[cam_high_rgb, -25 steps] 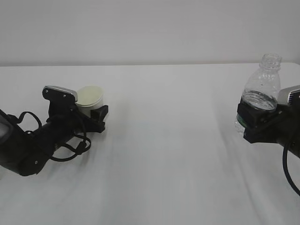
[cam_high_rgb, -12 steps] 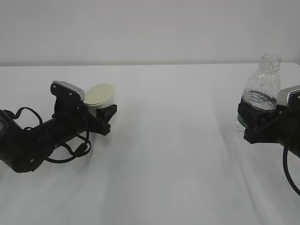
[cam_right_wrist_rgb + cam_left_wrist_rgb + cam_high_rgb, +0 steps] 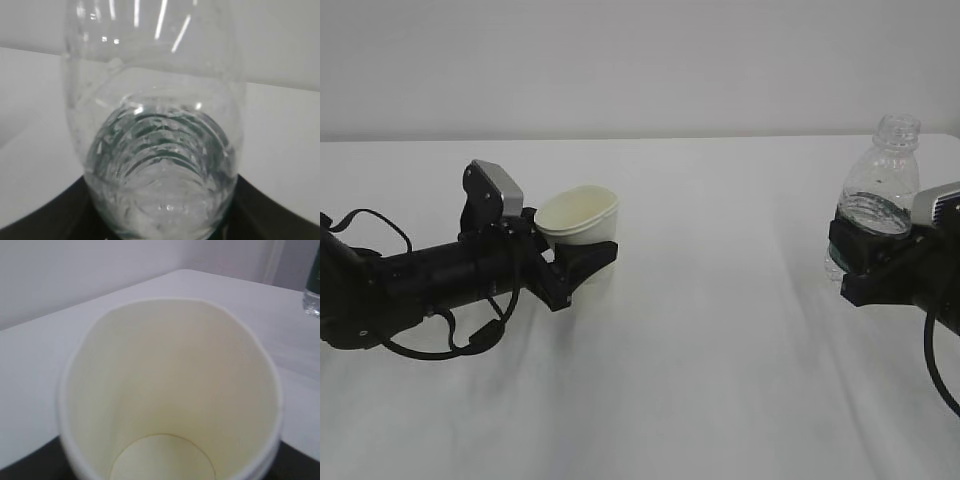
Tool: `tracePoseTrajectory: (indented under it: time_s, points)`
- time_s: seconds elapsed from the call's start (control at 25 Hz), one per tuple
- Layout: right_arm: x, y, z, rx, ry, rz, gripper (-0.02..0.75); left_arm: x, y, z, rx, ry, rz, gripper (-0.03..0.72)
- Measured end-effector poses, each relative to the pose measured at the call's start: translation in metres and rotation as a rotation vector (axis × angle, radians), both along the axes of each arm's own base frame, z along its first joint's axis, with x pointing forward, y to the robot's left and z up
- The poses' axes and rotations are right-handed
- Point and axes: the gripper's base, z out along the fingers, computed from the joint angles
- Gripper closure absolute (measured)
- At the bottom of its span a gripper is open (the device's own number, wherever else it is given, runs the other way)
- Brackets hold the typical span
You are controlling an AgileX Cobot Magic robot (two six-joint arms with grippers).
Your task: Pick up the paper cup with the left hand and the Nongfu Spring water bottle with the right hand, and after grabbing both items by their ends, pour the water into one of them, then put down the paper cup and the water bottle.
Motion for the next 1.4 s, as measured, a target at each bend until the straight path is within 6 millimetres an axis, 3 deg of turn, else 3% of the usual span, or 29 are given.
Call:
tracePoseTrajectory:
  time_s: [0.36, 0.84, 1.24, 1.4]
  points:
    - [0.0, 0.0, 0.0, 0.0, -0.001, -0.001, 0.33, -0.011, -0.007, -0.002, -0.006, 0.069, -0.123, 0.241]
    - [-0.015, -0.003, 0.028, -0.033, 0.013, -0.015, 0.33, -0.024, -0.061, 0.011, -0.013, 0.052, -0.348, 0.241]
    - [-0.029, -0.007, 0.049, -0.07, 0.06, -0.044, 0.33, -0.034, -0.089, 0.011, 0.051, 0.061, -0.422, 0.241]
    - [-0.032, -0.009, 0.049, -0.085, 0.098, -0.053, 0.33, -0.035, -0.098, 0.015, 0.047, 0.062, -0.443, 0.242]
